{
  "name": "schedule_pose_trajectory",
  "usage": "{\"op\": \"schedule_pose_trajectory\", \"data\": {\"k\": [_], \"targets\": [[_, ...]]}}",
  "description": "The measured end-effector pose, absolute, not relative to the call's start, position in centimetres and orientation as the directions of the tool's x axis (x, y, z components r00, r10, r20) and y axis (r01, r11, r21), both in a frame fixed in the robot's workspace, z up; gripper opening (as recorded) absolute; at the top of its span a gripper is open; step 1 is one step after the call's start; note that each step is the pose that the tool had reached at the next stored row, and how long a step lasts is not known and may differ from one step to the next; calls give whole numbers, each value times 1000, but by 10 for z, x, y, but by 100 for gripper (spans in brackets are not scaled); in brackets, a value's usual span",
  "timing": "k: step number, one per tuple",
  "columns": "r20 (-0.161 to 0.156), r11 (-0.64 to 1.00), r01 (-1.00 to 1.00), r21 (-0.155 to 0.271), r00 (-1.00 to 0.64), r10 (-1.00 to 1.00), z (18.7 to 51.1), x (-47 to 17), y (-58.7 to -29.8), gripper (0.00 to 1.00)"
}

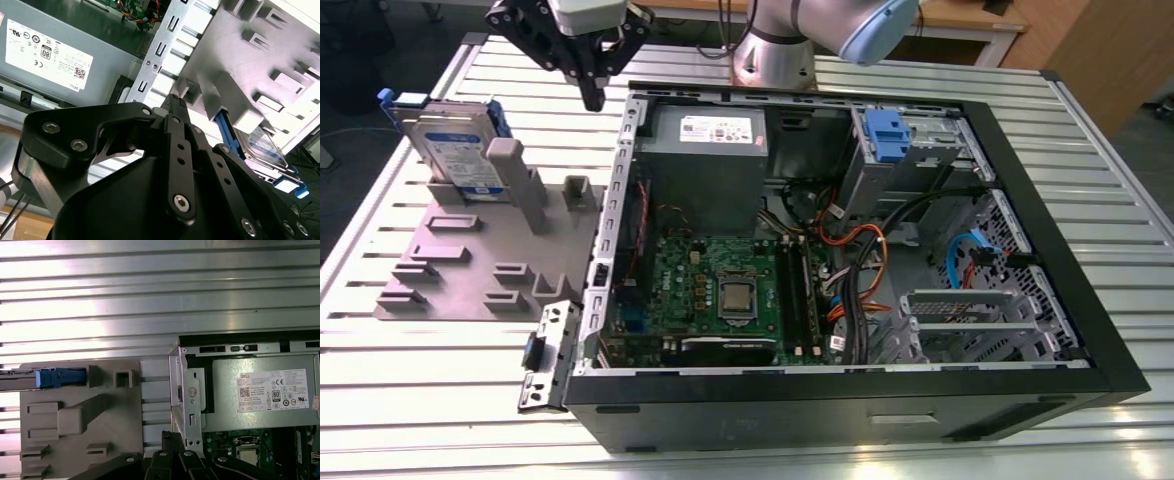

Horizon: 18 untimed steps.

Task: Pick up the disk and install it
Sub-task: 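Reach for the disk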

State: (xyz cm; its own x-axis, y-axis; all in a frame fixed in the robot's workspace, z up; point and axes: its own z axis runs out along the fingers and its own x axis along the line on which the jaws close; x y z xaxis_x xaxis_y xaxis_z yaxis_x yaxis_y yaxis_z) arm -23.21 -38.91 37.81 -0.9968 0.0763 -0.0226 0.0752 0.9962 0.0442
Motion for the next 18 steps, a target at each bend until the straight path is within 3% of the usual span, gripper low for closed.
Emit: {"op": "schedule_pose_trajectory", "data": {"k": [18], "targets": [[-23,996,75,44,-997,76,378,-241,-389,11]]}}
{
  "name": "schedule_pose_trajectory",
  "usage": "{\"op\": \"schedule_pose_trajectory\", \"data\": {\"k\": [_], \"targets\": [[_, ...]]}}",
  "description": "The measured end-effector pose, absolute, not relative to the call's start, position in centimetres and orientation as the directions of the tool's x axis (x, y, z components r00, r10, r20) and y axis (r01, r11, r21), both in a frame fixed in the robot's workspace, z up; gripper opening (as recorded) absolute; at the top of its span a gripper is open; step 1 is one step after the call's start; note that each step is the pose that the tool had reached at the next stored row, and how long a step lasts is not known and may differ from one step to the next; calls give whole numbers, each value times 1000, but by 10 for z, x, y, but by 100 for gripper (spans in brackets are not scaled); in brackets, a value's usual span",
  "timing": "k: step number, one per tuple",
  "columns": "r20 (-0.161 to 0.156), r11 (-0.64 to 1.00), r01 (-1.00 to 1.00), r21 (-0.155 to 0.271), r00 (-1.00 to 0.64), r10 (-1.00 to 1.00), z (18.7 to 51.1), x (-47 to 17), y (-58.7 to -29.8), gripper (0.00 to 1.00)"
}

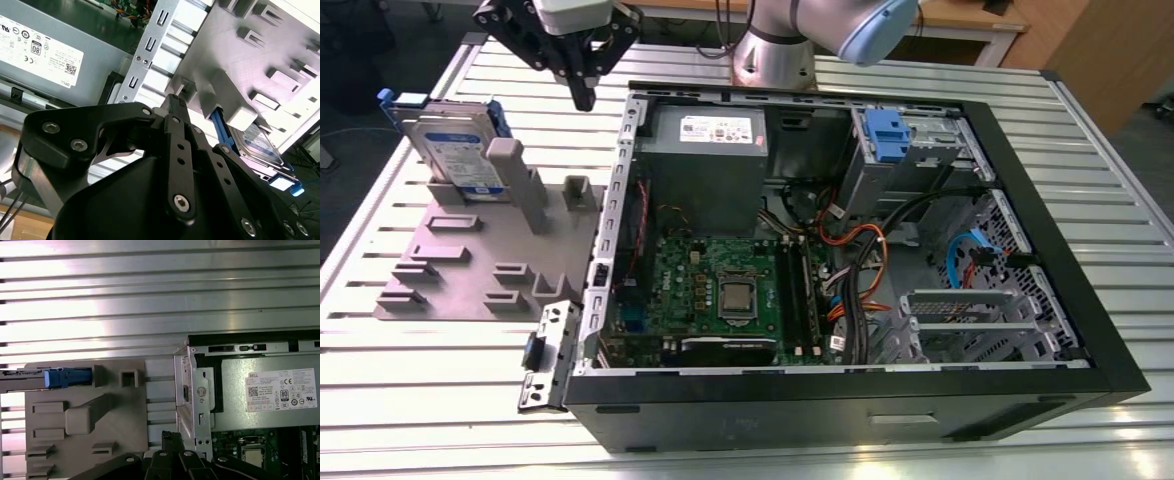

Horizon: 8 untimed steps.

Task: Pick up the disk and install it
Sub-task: 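Reach for the disk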

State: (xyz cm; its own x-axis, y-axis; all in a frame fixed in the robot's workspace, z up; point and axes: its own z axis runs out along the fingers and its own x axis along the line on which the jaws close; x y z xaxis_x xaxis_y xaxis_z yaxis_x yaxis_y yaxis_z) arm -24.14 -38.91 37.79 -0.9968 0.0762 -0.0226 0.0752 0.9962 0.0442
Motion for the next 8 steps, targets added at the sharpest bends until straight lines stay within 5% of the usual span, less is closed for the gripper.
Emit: {"op": "schedule_pose_trajectory", "data": {"k": [8], "targets": [[-23,996,75,44,-997,76,377,-252,-389,11]]}}
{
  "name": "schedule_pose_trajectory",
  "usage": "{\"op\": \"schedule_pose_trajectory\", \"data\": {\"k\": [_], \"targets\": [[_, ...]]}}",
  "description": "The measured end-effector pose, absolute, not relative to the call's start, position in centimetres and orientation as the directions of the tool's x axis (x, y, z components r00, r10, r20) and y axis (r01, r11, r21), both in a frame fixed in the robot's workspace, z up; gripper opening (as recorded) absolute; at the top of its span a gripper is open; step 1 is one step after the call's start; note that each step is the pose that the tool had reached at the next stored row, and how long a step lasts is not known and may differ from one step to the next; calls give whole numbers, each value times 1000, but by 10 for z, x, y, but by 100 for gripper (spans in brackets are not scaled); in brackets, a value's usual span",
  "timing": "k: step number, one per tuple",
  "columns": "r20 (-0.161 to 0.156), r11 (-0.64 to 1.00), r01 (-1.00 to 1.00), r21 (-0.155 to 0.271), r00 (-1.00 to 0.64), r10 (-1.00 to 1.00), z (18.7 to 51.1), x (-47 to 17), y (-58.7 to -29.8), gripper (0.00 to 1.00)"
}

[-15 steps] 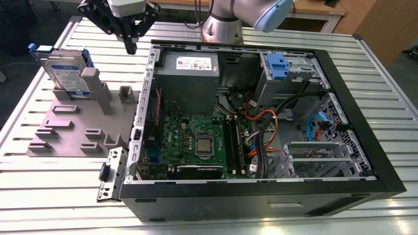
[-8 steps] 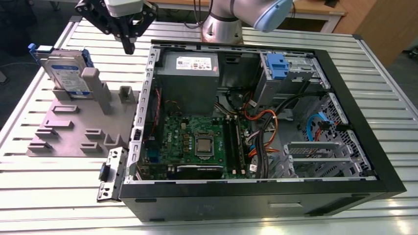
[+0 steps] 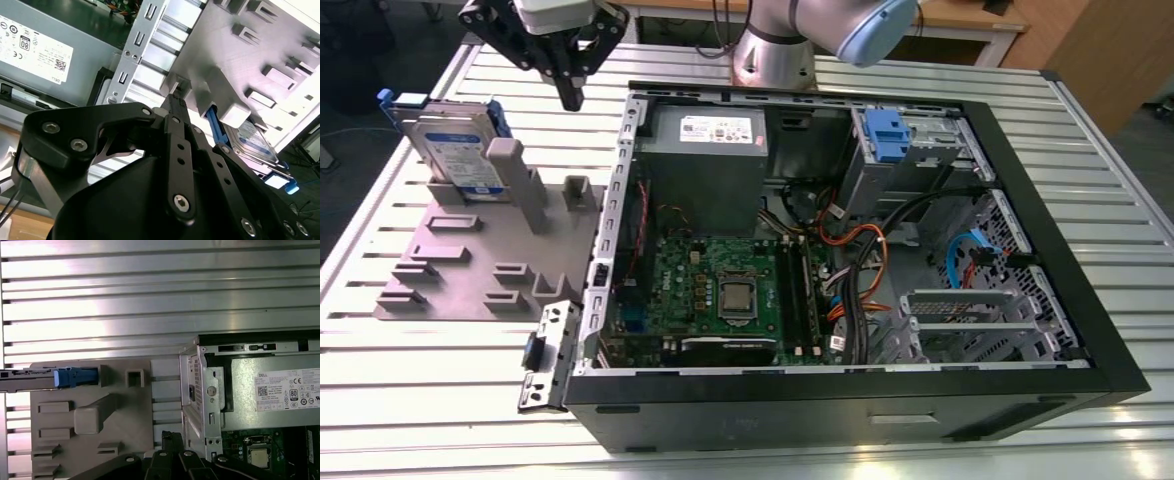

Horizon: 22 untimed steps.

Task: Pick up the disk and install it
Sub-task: 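Reach for the disk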

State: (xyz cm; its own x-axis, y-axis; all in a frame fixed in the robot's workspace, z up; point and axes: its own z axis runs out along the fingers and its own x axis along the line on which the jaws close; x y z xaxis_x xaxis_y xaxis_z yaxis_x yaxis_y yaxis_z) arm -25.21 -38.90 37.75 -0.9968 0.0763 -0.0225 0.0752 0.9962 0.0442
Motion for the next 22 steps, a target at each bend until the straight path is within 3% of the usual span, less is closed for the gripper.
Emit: {"op": "schedule_pose_trajectory", "data": {"k": [22], "targets": [[-23,996,75,44,-997,76,377,-262,-383,11]]}}
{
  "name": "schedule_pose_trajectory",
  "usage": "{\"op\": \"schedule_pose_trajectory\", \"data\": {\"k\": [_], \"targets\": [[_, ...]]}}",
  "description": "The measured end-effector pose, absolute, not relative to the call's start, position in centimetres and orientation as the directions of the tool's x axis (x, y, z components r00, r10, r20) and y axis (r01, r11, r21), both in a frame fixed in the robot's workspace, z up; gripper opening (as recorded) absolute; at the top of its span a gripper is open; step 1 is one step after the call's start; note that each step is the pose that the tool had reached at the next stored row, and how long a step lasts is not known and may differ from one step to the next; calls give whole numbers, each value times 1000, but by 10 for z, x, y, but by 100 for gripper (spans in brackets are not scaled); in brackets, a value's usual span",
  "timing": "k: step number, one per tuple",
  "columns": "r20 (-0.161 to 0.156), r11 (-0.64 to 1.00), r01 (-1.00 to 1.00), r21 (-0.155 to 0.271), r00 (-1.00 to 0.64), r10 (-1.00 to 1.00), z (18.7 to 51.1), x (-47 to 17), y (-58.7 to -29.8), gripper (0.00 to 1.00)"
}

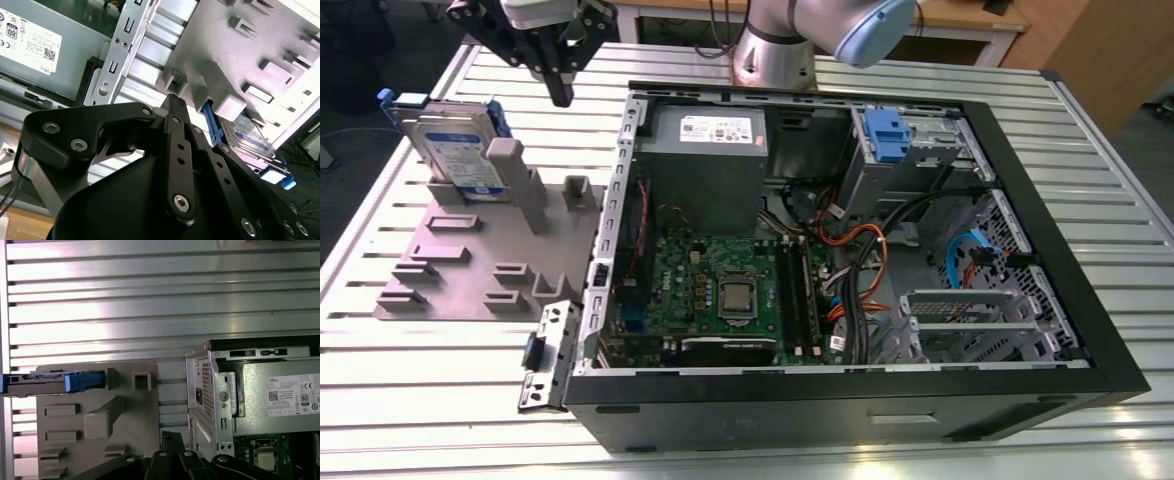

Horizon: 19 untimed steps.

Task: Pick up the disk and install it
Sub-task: 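Reach for the disk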

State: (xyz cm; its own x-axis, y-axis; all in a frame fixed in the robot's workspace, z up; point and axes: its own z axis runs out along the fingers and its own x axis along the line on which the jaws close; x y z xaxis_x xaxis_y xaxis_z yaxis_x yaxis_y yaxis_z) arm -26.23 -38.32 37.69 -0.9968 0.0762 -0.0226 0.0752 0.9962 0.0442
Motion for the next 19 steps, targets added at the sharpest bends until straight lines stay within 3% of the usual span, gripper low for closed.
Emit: {"op": "schedule_pose_trajectory", "data": {"k": [19], "targets": [[-23,996,75,44,-997,76,377,-267,-383,11]]}}
